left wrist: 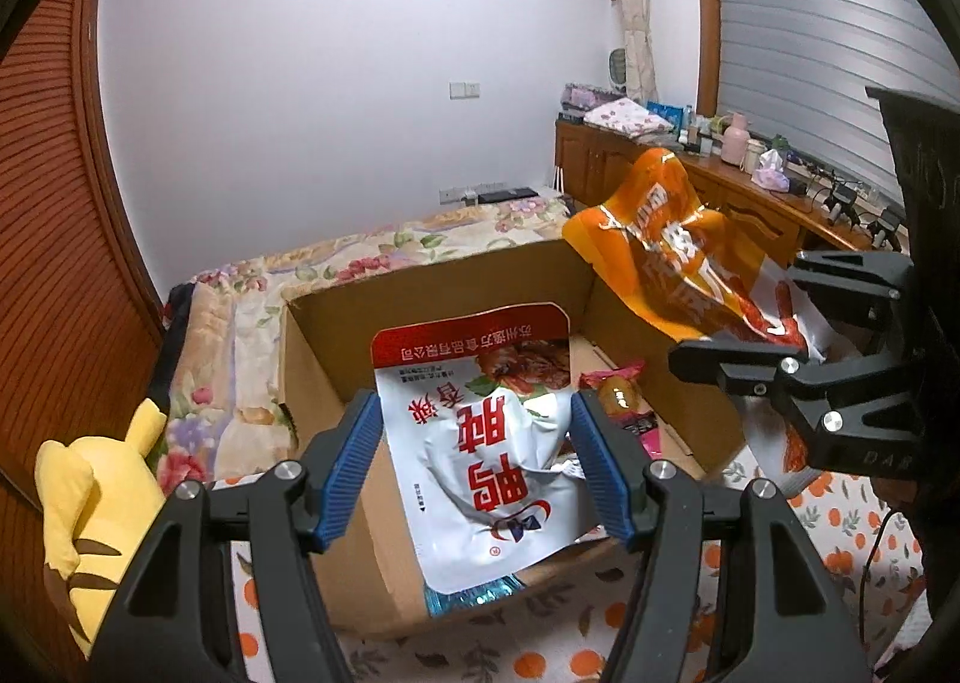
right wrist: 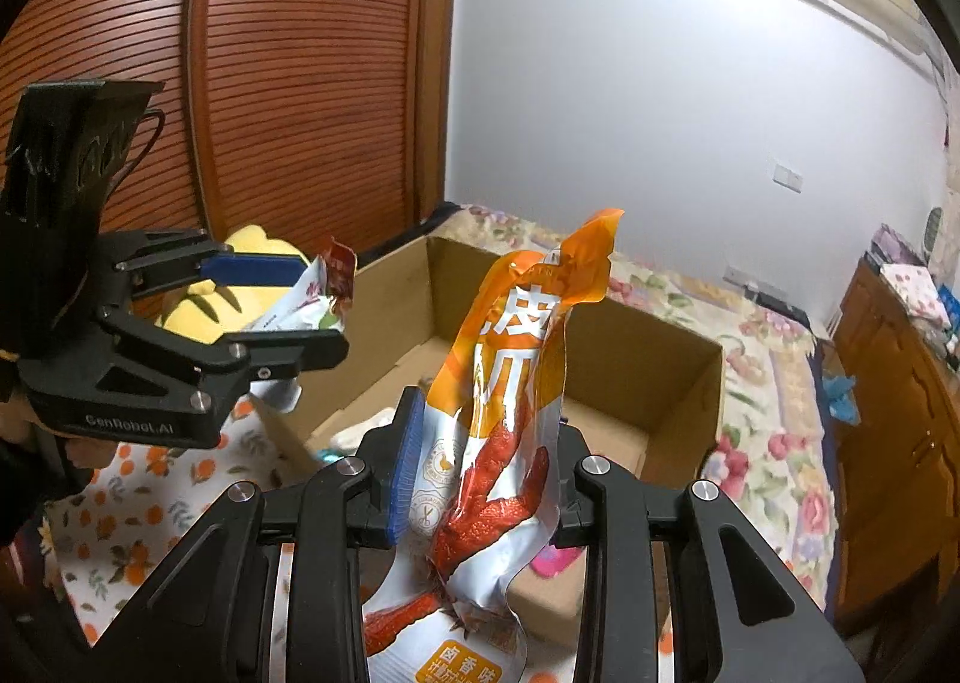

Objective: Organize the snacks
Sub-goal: 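Lift both packs over the cardboard box and open both tools to drop them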

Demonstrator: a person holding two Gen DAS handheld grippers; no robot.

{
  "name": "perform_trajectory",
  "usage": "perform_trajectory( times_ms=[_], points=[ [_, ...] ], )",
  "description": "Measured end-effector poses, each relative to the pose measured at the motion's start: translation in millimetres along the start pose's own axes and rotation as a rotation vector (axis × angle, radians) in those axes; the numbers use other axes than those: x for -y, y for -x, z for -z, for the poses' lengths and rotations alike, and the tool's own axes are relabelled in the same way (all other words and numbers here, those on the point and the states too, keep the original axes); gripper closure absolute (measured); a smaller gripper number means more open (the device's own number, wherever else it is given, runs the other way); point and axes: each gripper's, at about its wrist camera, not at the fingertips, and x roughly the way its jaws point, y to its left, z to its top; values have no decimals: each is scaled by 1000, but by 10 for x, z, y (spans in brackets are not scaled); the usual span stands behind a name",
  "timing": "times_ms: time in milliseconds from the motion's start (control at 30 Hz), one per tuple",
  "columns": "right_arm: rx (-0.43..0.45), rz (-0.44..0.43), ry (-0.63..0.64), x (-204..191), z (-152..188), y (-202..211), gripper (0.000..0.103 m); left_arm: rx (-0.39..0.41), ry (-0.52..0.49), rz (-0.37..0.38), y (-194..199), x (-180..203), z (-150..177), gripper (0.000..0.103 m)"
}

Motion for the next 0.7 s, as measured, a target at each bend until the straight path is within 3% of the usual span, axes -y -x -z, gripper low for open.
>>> perform_trajectory(
  times_ms=[267,700],
  points=[
    [-32,26,-34,174,-49,-370,72,-37,5,-6,-281,-36,-61,38],
    [-114,72,-61,201,-8,-685,71,-65,42,-31,-406,-94,-56,36]
  ],
)
